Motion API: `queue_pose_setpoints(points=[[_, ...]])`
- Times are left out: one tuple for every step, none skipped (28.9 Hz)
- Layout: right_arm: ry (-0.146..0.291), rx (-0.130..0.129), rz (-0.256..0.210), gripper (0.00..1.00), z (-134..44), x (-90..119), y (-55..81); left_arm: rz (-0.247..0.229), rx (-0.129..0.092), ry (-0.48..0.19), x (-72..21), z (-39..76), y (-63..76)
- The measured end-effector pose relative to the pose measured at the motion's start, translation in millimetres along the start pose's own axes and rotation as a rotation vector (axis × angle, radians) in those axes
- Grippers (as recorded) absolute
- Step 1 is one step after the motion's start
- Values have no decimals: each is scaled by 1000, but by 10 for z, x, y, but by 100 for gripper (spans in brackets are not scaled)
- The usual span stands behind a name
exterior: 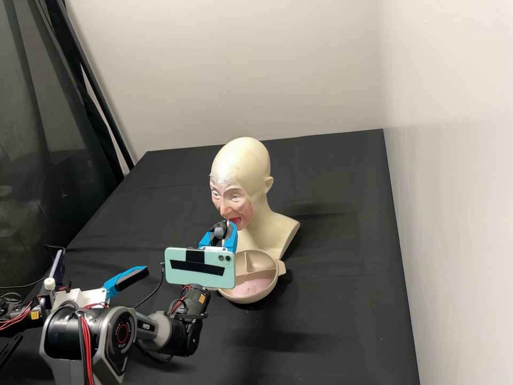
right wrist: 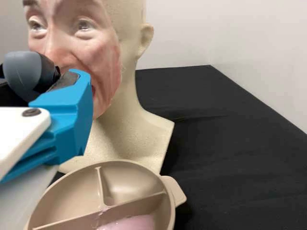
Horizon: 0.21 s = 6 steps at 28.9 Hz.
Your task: Feed the grandma with a spoon
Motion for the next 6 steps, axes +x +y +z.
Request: queue_pose_setpoints(points=[[2,0,3,0,0,-3,1,16,-15,0,-15,-9,7],[2,2,5,0,3,-10,1,35,-36,-3,-24,-11,19],[3,2,6,0,4,-13,1,47,-51,-3,-34,-18,24],[5,2,8,0,1,-11,4,62,-66,-4,-39,-23,36],[6,2,9,0,0,-11,5,65,-73,-3,-48,-28,34],[5,3,10,0,3,-14,5,68,-80,-1,-47,-30,37]])
